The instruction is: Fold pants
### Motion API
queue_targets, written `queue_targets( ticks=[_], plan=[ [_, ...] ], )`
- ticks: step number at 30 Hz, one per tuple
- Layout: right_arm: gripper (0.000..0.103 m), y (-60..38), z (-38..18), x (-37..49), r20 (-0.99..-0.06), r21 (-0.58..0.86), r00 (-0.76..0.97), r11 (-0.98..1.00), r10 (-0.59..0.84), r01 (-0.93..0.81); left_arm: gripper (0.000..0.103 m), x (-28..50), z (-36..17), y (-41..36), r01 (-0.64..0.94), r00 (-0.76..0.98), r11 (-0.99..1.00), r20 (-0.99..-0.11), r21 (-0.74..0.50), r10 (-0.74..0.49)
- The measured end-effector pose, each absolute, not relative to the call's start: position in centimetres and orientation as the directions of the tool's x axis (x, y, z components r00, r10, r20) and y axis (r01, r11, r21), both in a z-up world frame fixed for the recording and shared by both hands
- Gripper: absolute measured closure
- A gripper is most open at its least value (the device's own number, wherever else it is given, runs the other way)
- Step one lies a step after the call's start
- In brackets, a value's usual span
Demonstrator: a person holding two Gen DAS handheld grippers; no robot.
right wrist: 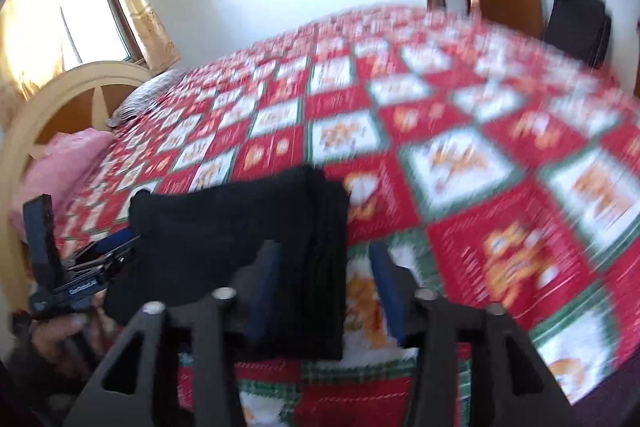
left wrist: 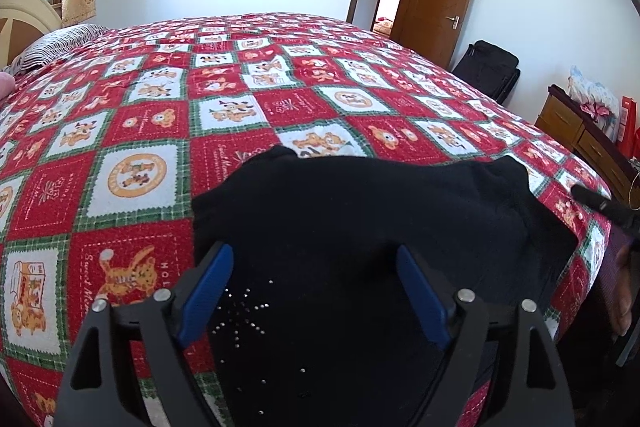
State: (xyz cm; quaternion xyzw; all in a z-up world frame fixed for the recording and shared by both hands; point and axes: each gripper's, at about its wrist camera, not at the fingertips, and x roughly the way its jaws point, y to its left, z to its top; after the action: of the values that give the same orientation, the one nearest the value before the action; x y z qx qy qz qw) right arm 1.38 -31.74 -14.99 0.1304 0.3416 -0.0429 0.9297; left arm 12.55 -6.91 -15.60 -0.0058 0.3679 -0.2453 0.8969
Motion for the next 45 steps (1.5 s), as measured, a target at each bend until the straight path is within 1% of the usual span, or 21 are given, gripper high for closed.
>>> queue_targets(
  ticks=[1,3,4,6,9,11,13,17,18,20,22,26,29,32,34,35,38,39,42,44,45],
  plan=[
    [0.044,-31.3,-13.9,0.9,-0.607,0.178,0.794,0.971,-0.02,0.16,0.014,12.5,-15.6,-7.0,0.436,0.609,0.88,-0.658,-0.189,-0.443],
    [0.043,-30.2,-12.4,0.6,-0.553,0.152,0.833,0.981,-0.017,0.12,0.013,12.5,-15.6,-7.1,0.435,0.61,0.881,-0.659,-0.188,-0.441],
    [0.041,-29.4,-11.8,0.4,-0.528,0.16,0.849,0.985,0.027,0.068,0.012,12.5,-15.6,-7.1,0.435,0.61,0.881,-0.659,-0.186,-0.44],
    [0.038,-27.7,-11.4,1.0,-0.52,0.191,0.844,0.981,0.135,-0.039,0.012,12.5,-15.7,-7.2,0.436,0.609,0.881,-0.66,-0.184,-0.439],
    [0.038,-25.6,-12.2,2.6,-0.535,0.222,0.814,0.967,0.228,-0.125,0.011,12.5,-15.7,-7.2,0.436,0.608,0.88,-0.661,-0.185,-0.44],
    [0.038,-24.5,-13.5,4.0,-0.566,0.199,0.792,0.97,0.23,-0.139,0.011,12.5,-15.7,-7.2,0.437,0.607,0.88,-0.662,-0.185,-0.44],
    [0.038,-24.6,-14.9,5.3,-0.609,0.225,0.757,0.966,0.239,-0.124,0.011,12.5,-15.7,-7.2,0.437,0.607,0.88,-0.661,-0.186,-0.441],
    [0.038,-27.4,-17.2,6.2,-0.678,0.275,0.707,0.961,0.2,-0.009,0.011,12.4,-15.7,-7.2,0.442,0.607,0.878,-0.66,-0.183,-0.443],
    [0.038,-28.2,-17.7,6.3,-0.688,0.292,0.694,0.956,0.211,-0.001,0.011,12.3,-15.7,-7.3,0.445,0.608,0.878,-0.66,-0.176,-0.44],
    [0.038,-28.9,-18.2,6.5,-0.693,0.309,0.679,0.951,0.241,-0.023,0.01,12.2,-15.5,-7.2,0.443,0.615,0.882,-0.662,-0.16,-0.428],
    [0.038,-28.6,-18.2,6.2,-0.693,0.288,0.682,0.957,0.233,-0.034,0.004,12.2,-15.3,-6.8,0.422,0.631,0.895,-0.66,-0.147,-0.406],
    [0.038,-28.2,-18.3,5.9,-0.698,0.238,0.684,0.97,0.211,-0.056,0.004,12.6,-15.3,-5.9,0.388,0.64,0.907,-0.66,-0.164,-0.393],
    [0.038,-29.3,-18.1,5.8,-0.689,0.293,0.68,0.955,0.25,-0.054,0.003,12.8,-15.7,-5.5,0.375,0.633,0.911,-0.67,-0.174,-0.388],
    [0.04,-29.6,-18.3,5.8,-0.687,0.312,0.678,0.949,0.262,-0.05,0.002,13.0,-16.1,-5.4,0.369,0.622,0.909,-0.676,-0.192,-0.395],
    [0.049,-29.4,-18.2,5.7,-0.698,0.279,0.678,0.96,0.232,-0.042,0.001,13.0,-16.2,-5.3,0.368,0.621,0.909,-0.677,-0.194,-0.396],
    [0.05,-29.3,-18.2,5.8,-0.702,0.267,0.676,0.963,0.222,-0.038,0.0,13.0,-16.2,-5.3,0.368,0.621,0.909,-0.677,-0.194,-0.395],
    [0.061,-29.5,-18.3,5.8,-0.712,0.25,0.671,0.968,0.207,-0.034,0.0,13.1,-16.4,-5.2,0.366,0.616,0.908,-0.679,-0.203,-0.4],
    [0.066,-29.7,-18.3,5.8,-0.714,0.246,0.67,0.969,0.202,-0.03,0.0,13.1,-16.4,-5.2,0.366,0.614,0.908,-0.68,-0.205,-0.402],
    [0.067,-30.6,-18.3,5.8,-0.713,0.277,0.662,0.96,0.229,-0.034,0.0,12.9,-16.6,-5.0,0.369,0.611,0.907,-0.682,-0.204,-0.402],
    [0.067,-30.4,-18.1,5.9,-0.714,0.268,0.66,0.962,0.235,-0.052,0.0,12.7,-16.8,-4.7,0.372,0.611,0.906,-0.682,-0.201,-0.402],
    [0.065,-30.5,-17.9,5.8,-0.705,0.275,0.667,0.96,0.241,-0.056,0.0,12.6,-16.8,-4.6,0.371,0.613,0.907,-0.68,-0.201,-0.402]
  ],
)
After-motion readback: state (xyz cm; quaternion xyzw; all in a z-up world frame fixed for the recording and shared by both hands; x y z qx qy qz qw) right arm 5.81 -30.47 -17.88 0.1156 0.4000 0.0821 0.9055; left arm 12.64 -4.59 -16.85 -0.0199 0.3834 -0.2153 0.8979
